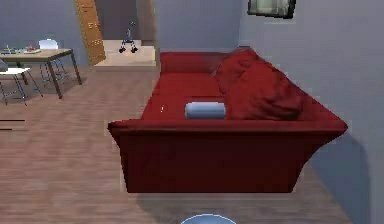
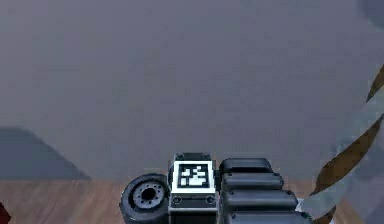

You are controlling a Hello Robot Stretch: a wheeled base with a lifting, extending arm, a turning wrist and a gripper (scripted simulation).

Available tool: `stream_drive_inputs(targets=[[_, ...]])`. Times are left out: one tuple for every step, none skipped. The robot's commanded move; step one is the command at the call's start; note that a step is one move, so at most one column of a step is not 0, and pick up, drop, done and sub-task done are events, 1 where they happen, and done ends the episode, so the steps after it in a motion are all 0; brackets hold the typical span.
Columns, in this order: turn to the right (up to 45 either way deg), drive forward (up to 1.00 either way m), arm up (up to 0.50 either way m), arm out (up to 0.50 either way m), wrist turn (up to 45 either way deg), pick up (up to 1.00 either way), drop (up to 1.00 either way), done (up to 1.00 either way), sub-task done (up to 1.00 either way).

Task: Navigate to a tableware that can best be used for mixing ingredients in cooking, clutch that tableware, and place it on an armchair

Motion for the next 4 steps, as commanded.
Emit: stream_drive_inputs(targets=[[45.0,0.00,0.00,0.00,0.0,0.00,0.00,0.00,0.00],[33.0,0.00,0.00,0.00,0.0,0.00,0.00,0.00,0.00],[3.0,0.00,0.00,0.00,0.0,0.00,0.00,0.00,0.00],[0.0,0.00,0.00,0.48,0.0,0.00,0.00,0.00,0.00]])
